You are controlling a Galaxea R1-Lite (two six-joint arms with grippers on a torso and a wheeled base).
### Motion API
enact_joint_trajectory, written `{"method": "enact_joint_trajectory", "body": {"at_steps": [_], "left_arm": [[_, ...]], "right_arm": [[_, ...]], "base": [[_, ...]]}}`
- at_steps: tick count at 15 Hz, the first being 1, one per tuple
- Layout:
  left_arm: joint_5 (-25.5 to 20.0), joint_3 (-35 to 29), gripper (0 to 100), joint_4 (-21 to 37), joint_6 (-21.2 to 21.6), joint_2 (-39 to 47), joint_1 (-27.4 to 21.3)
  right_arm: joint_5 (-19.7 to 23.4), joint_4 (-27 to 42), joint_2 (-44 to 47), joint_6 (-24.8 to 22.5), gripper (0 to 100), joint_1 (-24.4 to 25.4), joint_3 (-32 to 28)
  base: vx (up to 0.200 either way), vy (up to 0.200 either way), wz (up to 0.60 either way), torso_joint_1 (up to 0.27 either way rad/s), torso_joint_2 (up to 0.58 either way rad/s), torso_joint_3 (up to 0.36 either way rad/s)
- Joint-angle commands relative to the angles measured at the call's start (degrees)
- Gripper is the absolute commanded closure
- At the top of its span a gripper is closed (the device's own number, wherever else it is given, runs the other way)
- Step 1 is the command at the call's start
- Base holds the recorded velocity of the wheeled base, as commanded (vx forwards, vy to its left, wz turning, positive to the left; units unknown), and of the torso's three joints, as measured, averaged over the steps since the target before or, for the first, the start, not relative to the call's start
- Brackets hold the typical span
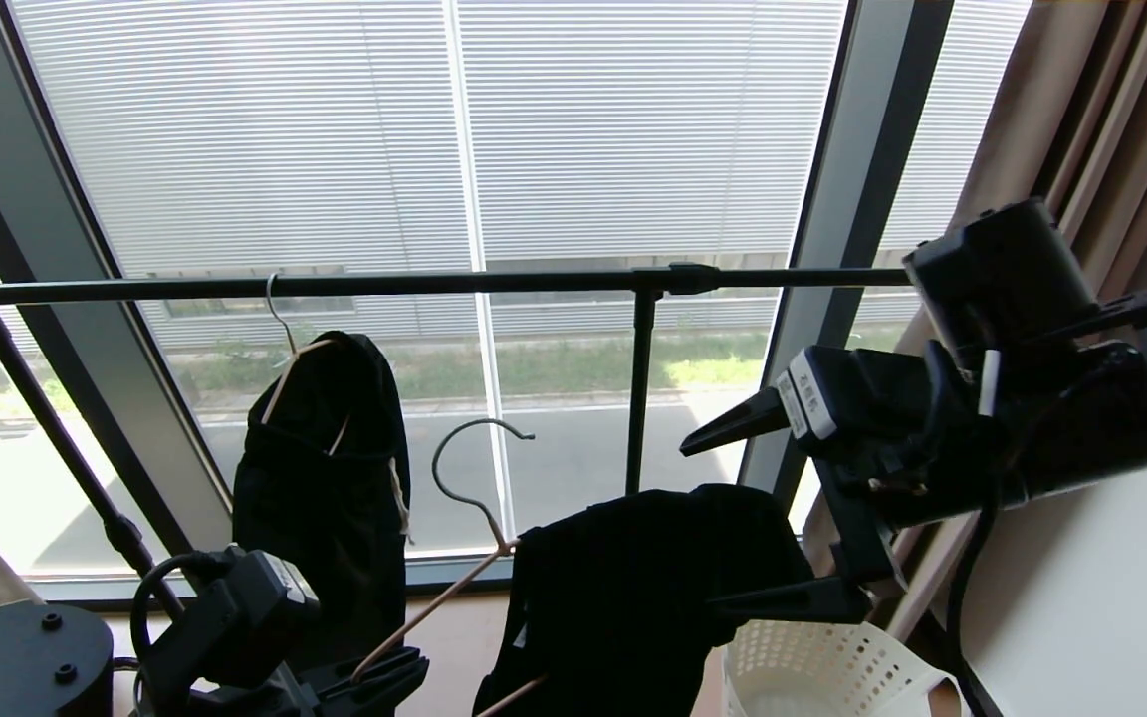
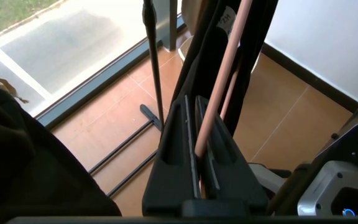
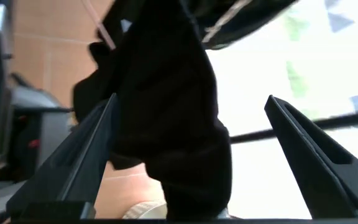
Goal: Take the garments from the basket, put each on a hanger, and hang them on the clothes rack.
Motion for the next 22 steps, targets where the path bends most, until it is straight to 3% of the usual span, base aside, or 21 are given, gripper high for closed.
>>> {"method": "enact_joint_trajectory", "body": {"at_steps": [1,4,15,16,22], "left_arm": [[0.0,-0.1,100,0.0,0.4,-0.3,-0.3],[-0.3,-0.1,100,-0.3,2.2,-0.2,-0.4],[-1.5,-0.8,100,-0.7,2.2,0.1,-0.3],[-1.5,-0.8,100,-0.7,2.2,0.1,-0.3],[-1.5,-0.8,100,-0.7,2.0,0.5,-0.3]], "right_arm": [[3.0,2.7,7.5,-1.4,0,-0.9,-4.9],[8.2,2.9,9.3,-1.2,0,-0.7,-6.3],[8.0,2.6,12.7,0.0,0,1.2,-7.5],[8.0,2.6,12.5,0.2,100,1.2,-7.5],[7.9,2.5,12.5,0.1,100,1.2,-7.4]], "base": [[0.0,0.0,0.0,0.0,0.0,0.0],[0.0,0.0,0.0,0.0,0.0,0.0],[0.0,0.0,0.0,0.0,0.0,0.0],[0.0,0.0,0.0,0.0,0.0,0.0],[0.0,0.0,0.0,0.0,0.0,0.0]]}}
